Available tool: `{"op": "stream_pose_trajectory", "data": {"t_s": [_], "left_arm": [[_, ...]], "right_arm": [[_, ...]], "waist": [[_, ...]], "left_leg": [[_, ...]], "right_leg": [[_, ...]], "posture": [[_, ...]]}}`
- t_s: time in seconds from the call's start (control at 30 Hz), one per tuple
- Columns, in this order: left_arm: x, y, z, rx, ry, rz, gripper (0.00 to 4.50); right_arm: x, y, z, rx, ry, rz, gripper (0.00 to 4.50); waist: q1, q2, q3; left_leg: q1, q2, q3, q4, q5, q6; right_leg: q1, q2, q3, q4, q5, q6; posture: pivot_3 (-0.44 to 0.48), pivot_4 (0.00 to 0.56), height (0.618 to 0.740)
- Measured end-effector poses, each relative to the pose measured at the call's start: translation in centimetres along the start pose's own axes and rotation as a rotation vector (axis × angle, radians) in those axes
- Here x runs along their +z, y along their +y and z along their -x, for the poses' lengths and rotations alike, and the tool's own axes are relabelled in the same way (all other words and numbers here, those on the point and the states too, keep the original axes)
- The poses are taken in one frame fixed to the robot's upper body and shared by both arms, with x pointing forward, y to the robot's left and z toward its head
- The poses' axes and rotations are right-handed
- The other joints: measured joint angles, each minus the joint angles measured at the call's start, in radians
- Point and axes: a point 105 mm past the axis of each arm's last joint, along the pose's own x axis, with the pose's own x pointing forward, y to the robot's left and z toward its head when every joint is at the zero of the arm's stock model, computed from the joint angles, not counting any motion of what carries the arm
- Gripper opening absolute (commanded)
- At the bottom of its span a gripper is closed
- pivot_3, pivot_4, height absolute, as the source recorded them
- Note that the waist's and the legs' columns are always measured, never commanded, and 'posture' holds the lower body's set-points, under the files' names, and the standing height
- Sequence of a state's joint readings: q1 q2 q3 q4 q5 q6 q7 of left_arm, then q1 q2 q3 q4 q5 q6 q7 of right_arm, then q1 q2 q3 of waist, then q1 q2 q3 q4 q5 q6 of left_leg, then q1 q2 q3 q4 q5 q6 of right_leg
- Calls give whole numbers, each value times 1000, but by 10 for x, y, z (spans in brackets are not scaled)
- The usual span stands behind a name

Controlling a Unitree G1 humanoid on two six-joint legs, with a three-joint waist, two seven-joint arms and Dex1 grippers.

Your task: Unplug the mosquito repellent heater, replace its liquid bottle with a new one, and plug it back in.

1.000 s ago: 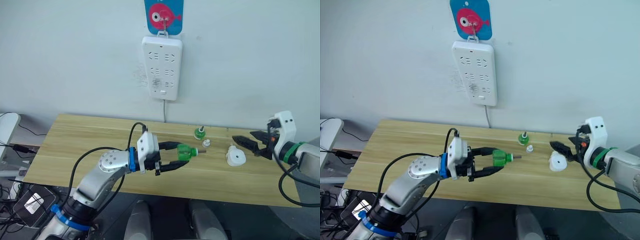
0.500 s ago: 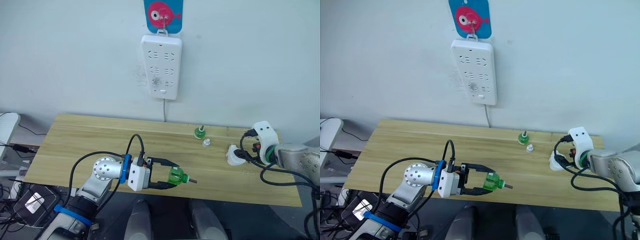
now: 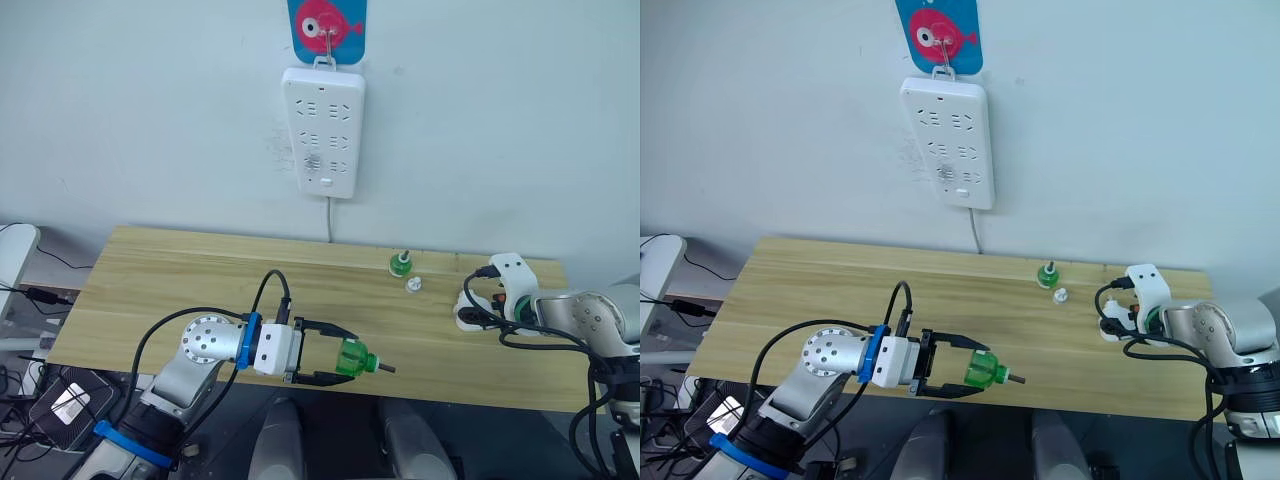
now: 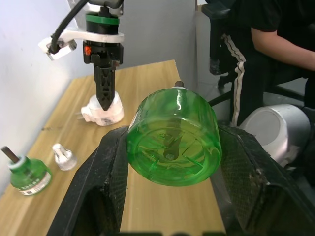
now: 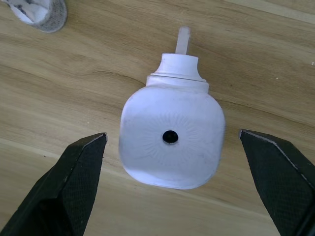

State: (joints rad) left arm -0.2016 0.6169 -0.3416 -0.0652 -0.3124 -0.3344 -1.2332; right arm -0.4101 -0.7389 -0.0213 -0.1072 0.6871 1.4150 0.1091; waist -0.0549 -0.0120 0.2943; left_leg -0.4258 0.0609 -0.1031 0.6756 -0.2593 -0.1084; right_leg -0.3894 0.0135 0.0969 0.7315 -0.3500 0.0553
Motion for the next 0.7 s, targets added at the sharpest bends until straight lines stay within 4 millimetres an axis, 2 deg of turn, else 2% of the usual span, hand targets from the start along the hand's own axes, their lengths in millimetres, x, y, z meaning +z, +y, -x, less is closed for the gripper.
{"op": "stream_pose_trajectory", "data": {"t_s": [0.53, 0.63, 0.7], "left_arm": [[-1, 2, 2, 10, 14, 16, 2384], [-1, 2, 2, 10, 16, 18, 2384], [-2, 1, 2, 11, 18, 24, 2384]], "right_arm": [[1, 2, -10, -22, -36, -14, 4500], [-3, 5, -17, -10, -13, -2, 3900], [-4, 4, -18, -12, -8, -1, 3161]], "waist": [[-1, 0, 0], [-1, 0, 1], [-1, 1, 3]], "left_leg": [[0, 0, 0, -1, 0, 0], [0, 0, 0, -1, 0, 0], [0, 0, 0, -1, 0, 0]], "right_leg": [[0, 0, 0, -1, 0, 0], [0, 0, 0, -2, 0, 0], [0, 0, 0, -2, 0, 0]], "posture": [[-25, 291, 697], [-19, 296, 697], [-17, 297, 697]]}}
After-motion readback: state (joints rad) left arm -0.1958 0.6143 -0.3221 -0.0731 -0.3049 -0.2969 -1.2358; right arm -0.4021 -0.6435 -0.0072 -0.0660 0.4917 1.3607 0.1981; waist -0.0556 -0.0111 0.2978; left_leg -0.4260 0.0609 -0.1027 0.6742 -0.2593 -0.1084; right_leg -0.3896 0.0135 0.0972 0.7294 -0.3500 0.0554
